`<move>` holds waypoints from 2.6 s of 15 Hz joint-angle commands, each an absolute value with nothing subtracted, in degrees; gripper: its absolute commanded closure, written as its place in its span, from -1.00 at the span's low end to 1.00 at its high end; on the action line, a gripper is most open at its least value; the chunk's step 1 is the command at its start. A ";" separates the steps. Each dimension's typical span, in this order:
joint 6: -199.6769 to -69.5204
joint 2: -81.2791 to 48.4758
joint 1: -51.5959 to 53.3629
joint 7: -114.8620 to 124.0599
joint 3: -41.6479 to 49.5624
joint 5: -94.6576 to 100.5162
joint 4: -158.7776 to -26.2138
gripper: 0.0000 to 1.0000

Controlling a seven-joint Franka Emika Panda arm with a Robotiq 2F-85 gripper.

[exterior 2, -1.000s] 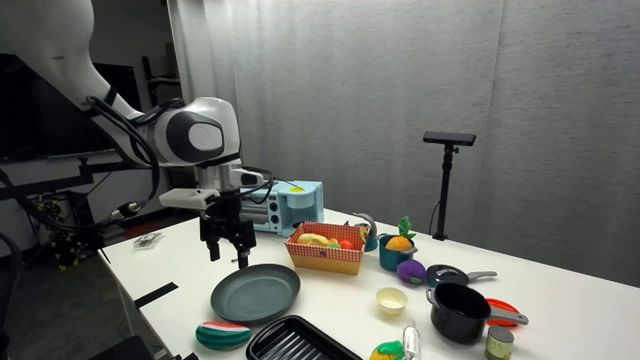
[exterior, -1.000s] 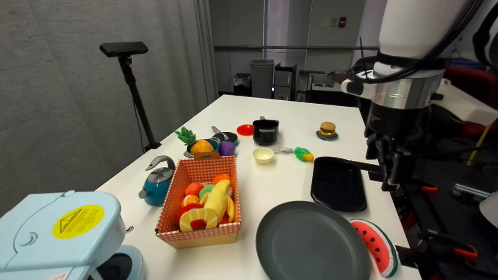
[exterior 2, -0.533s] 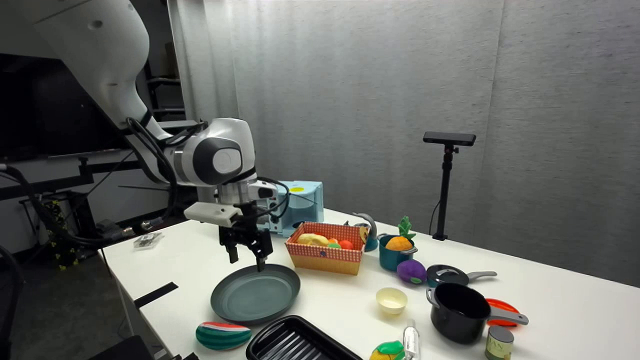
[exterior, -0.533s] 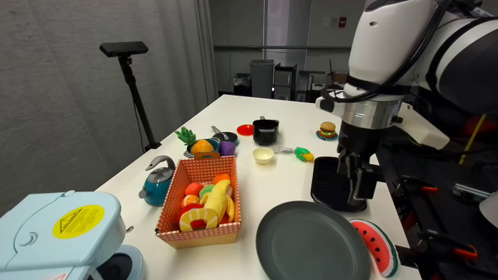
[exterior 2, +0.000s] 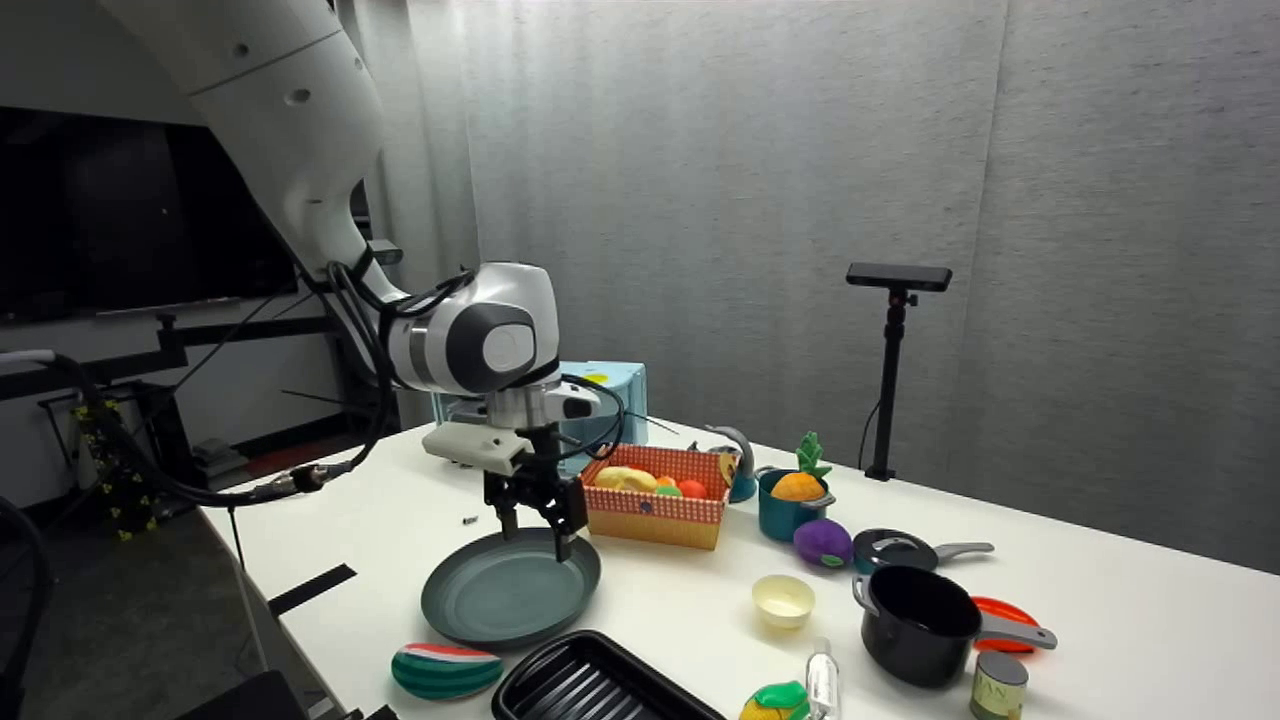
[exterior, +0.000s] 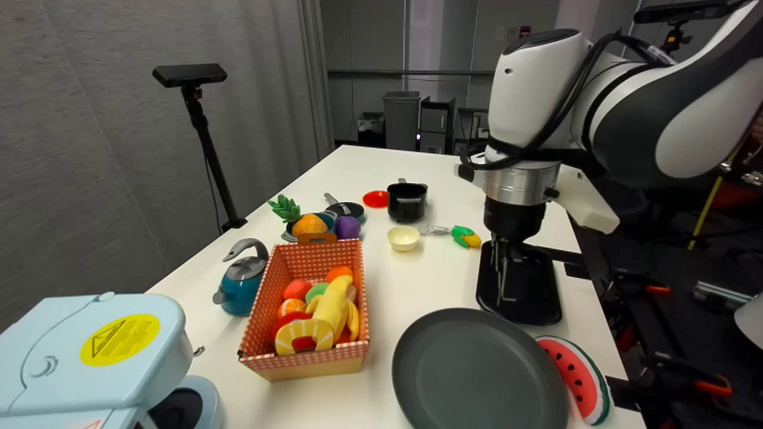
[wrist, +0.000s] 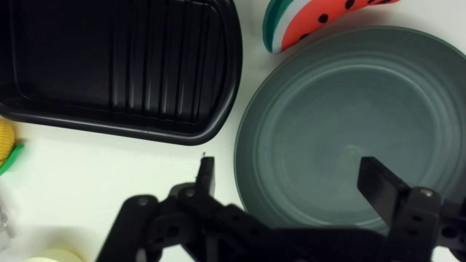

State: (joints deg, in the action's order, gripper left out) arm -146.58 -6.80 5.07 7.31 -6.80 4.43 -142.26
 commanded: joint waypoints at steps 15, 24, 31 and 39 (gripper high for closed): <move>-144.63 -20.71 5.20 8.50 0.01 5.34 -125.92 -1.00; -144.36 -26.35 4.67 9.28 4.57 6.17 -120.27 -1.00; -142.96 -28.70 4.49 9.19 6.57 6.36 -117.03 -1.00; -138.17 -32.42 3.79 10.33 7.21 6.07 -110.34 -1.00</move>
